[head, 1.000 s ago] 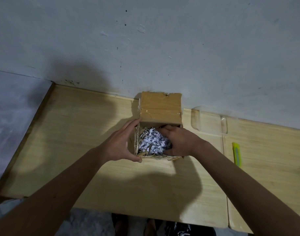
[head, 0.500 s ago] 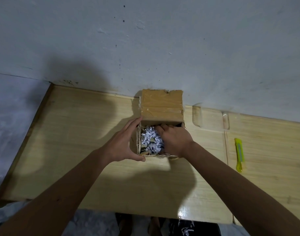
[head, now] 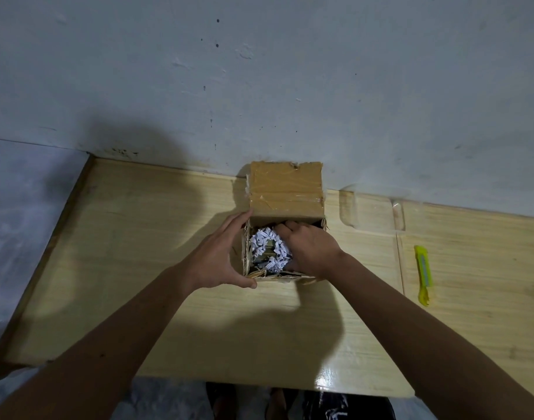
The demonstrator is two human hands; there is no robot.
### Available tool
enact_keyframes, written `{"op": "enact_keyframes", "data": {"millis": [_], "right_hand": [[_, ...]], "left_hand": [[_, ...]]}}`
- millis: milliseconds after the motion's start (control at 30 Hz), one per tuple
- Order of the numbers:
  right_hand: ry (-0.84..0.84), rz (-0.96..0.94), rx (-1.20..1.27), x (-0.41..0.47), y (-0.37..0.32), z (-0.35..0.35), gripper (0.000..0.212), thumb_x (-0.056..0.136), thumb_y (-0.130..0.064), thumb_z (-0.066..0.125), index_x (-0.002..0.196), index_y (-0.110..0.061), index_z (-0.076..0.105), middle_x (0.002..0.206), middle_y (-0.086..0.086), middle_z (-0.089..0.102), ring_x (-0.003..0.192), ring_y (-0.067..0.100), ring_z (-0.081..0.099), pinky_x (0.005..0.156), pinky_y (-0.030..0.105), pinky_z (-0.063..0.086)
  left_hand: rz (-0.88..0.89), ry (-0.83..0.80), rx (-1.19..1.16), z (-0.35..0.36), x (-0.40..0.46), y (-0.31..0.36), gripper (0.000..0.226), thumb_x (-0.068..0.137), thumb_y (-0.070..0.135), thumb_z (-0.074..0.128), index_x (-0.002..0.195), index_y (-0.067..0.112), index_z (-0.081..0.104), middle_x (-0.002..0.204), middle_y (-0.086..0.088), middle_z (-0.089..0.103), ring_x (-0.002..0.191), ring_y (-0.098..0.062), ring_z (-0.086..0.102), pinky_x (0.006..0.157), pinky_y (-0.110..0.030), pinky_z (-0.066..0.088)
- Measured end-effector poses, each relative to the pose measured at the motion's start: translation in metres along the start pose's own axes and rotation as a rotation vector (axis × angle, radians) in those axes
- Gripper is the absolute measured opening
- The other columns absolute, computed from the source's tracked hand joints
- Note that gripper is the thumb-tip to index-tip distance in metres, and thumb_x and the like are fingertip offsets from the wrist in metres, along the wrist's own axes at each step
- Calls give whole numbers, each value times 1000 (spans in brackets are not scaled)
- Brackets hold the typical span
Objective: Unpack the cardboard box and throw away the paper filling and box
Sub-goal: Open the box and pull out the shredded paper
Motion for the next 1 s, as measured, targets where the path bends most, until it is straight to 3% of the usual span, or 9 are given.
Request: {"op": "enact_keyframes", "data": {"millis": [267, 400, 500, 667, 833, 933, 1000], "right_hand": [[121, -14, 170, -21, 8, -38, 85, 64, -29, 88, 137, -8, 49, 119, 10, 60, 102, 32, 59, 75, 37, 51], [159, 38, 253, -40, 23, -48, 96, 62, -34, 89, 144, -14, 44, 117, 6, 60, 102, 29, 60, 81, 39, 54], [189, 71, 298, -59, 39, -48, 86, 63, -40, 89, 137, -20, 50, 108, 1, 60, 96, 26, 62, 79, 37, 54], [176, 168, 344, -90, 68, -29, 81, 61, -43, 86, 133, -26, 51, 106, -4, 59, 93, 22, 62, 77, 37, 54], [152, 260, 431, -111, 80, 2, 82, 59, -55, 73, 132, -23, 54, 112, -1, 62, 98, 26, 63, 78, 39, 53], [154, 285, 445, -117, 84, 17, 84, 59, -61, 69, 132, -22, 55, 113, -1, 62, 100, 25, 61, 80, 38, 52], [116, 298, 438, -118, 84, 29, 82, 61, -57, 74, 133, -23, 54, 114, 0, 60, 102, 26, 61, 81, 40, 52]], "left_hand": [[-16, -33, 51, -15, 1, -6, 148, 52, 48, 99, 162, 42, 1, 168, 21, 8, 152, -8, 24, 122, -38, 33], [-20, -27, 23, -23, -2, -14, 147, 53, 40, 101, 163, 39, 3, 169, 17, 8, 152, -9, 25, 121, -34, 34], [-25, -26, 1, -27, -3, -17, 146, 54, 35, 101, 164, 36, 6, 170, 13, 12, 152, -8, 24, 121, -30, 30], [-10, -23, -49, -29, -2, -16, 149, 49, 30, 103, 163, 35, 7, 168, 14, 15, 151, -8, 21, 122, -34, 29], [6, -38, -161, -28, -8, -13, 143, 38, 62, 98, 148, 67, 8, 167, 18, 14, 153, -8, 20, 119, -45, 36], [-7, -17, -196, -26, -9, -17, 146, 47, 53, 98, 162, 45, 9, 170, 13, 16, 151, -14, 29, 116, -48, 42], [8, 2, -180, -24, -9, -20, 144, 49, 58, 97, 163, 37, 12, 169, 13, 23, 150, -16, 37, 117, -49, 43]]}}
Point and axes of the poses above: each hand's wrist, its own x-axis towards the middle knuckle, its own z-axis out of the palm, y = z × x, the point moved 5 cm from there along x, towards the middle knuckle
